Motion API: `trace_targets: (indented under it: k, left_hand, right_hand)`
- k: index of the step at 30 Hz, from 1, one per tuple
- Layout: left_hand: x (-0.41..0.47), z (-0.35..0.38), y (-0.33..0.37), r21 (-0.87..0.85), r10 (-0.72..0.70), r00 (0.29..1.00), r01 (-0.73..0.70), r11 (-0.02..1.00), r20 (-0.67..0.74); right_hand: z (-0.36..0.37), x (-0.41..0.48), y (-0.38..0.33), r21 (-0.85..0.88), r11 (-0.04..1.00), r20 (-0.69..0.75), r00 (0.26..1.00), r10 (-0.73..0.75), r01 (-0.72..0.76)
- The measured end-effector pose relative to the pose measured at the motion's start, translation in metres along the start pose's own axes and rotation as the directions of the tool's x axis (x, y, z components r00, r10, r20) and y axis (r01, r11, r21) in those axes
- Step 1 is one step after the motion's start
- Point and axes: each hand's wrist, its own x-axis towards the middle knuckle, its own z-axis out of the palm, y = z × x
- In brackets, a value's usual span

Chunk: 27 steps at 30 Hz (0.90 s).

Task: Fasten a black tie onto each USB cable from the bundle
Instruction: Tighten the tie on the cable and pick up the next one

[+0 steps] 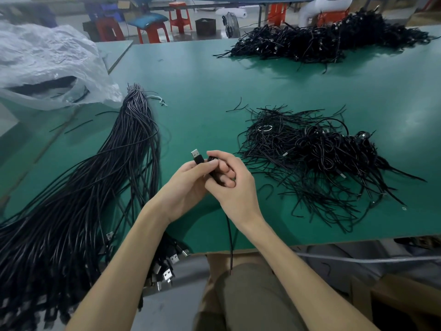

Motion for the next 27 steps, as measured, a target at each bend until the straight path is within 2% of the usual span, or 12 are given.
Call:
trace_targets:
  k: [8, 15, 27]
  left_hand:
    - [0.005, -0.004, -0.005, -0.017, 0.017, 1.0, -0.017, 1.0, 0.003]
    - [0.006, -0.012, -0.012, 0.097, 0.082, 0.99, -0.071, 0.993, -0.111]
    - [0.006, -0.014, -0.019, 0.205, 0.171, 0.957, -0.123, 0.971, -0.235]
  right_hand:
    - [-0.003, 0.006, 0.004, 0.138, 0.986, 0.018, 0.995, 0.094, -0.096]
    - [-0.006, 0.006, 0.007, -0.01, 0.999, -0.073, 0.997, 0.03, -0.031]
    - [-0.007, 0.005, 0.006, -0.094, 0.995, -0.021, 1.0, 0.014, -0.016]
